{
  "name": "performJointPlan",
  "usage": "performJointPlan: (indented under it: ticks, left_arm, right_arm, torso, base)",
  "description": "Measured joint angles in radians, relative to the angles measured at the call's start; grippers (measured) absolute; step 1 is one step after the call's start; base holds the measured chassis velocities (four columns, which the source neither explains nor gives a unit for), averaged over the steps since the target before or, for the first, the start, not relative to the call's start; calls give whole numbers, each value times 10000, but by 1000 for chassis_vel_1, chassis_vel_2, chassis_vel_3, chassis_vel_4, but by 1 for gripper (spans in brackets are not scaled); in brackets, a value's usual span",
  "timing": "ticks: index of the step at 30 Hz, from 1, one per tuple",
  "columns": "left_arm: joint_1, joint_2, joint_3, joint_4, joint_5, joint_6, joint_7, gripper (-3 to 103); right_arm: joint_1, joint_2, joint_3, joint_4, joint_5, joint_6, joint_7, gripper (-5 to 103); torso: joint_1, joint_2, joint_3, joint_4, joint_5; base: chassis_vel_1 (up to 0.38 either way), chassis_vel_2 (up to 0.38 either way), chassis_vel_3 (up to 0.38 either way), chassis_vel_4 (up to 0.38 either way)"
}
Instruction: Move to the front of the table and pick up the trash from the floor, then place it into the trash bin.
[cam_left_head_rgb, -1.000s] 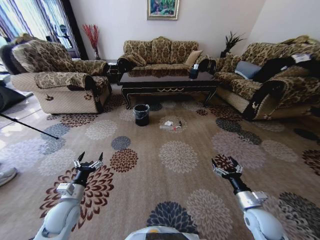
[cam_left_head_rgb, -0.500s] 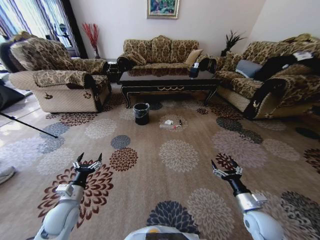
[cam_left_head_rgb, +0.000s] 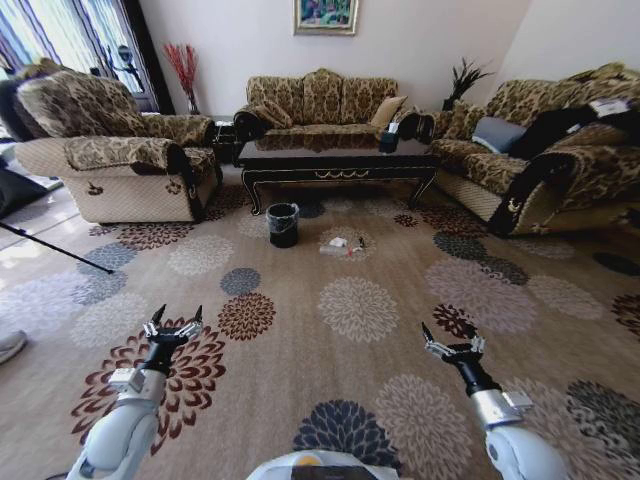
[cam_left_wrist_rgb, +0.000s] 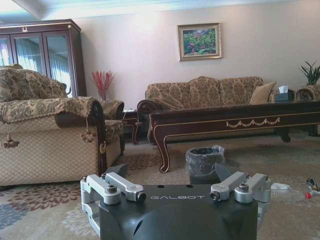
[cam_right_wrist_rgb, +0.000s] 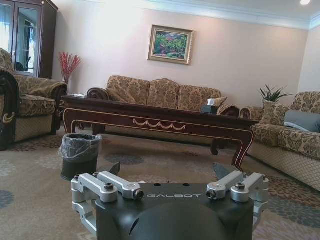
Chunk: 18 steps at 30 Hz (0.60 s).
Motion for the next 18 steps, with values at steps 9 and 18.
performJointPlan:
  ticks: [9, 18]
  left_arm:
    - [71, -26, -4, 8, 11, -59, 1, 99]
    - [37, -23, 21, 47, 19, -86, 2, 99]
  right_arm:
    - [-107, 82, 18, 58, -55, 22, -4, 100]
    - [-182, 100, 67, 110, -76, 40, -12, 100]
  torso:
    - [-79, -363, -286, 0, 1]
    - [-146, -741, -596, 0, 0]
  base:
    - [0, 0, 0, 0]
    - [0, 0, 0, 0]
